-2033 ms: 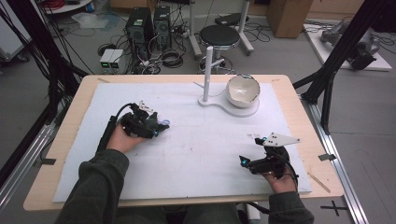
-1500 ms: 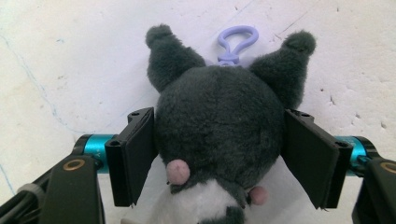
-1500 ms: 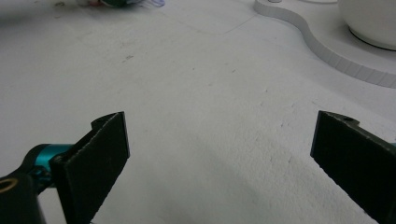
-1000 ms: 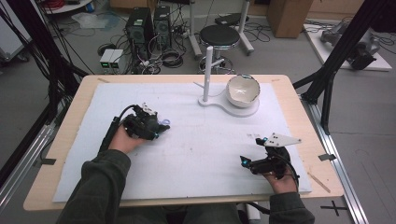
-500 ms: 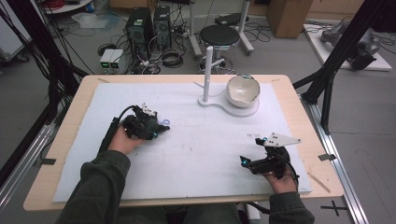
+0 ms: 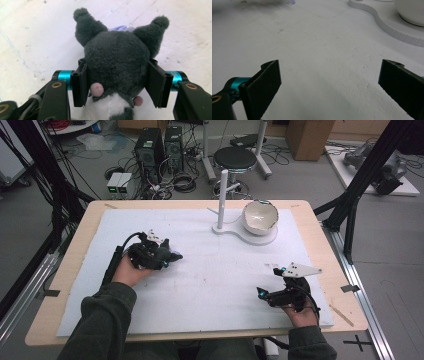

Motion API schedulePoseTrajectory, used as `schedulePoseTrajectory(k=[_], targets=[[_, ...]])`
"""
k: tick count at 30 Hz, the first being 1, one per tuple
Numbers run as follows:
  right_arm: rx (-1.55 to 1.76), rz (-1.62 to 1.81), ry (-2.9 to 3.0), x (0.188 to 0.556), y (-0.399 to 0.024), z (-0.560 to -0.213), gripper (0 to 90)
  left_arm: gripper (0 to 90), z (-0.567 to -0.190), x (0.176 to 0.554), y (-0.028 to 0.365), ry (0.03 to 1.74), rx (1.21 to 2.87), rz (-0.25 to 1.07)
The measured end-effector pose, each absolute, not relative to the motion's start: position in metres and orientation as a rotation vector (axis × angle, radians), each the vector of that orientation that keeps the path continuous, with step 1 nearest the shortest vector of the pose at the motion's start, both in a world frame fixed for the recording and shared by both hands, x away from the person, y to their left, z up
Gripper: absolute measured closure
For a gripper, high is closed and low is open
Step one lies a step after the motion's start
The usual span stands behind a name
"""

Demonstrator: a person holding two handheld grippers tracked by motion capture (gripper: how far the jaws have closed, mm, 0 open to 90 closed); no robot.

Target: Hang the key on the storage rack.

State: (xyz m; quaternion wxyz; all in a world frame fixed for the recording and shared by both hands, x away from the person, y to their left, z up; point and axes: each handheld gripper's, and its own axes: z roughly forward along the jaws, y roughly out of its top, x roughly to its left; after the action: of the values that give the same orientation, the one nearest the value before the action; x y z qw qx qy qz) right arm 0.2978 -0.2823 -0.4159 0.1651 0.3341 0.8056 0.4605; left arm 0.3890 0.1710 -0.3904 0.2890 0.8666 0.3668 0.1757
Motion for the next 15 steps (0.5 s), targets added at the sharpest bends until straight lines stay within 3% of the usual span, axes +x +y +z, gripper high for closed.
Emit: schedulePoseTrajectory(k=[15], targets=[[0.949, 1.302, 2.297, 0.297, -0.281, -0.415, 3.5, 42.5, -0.370, 0.371, 0.172, 0.901, 2.233, 0.449]])
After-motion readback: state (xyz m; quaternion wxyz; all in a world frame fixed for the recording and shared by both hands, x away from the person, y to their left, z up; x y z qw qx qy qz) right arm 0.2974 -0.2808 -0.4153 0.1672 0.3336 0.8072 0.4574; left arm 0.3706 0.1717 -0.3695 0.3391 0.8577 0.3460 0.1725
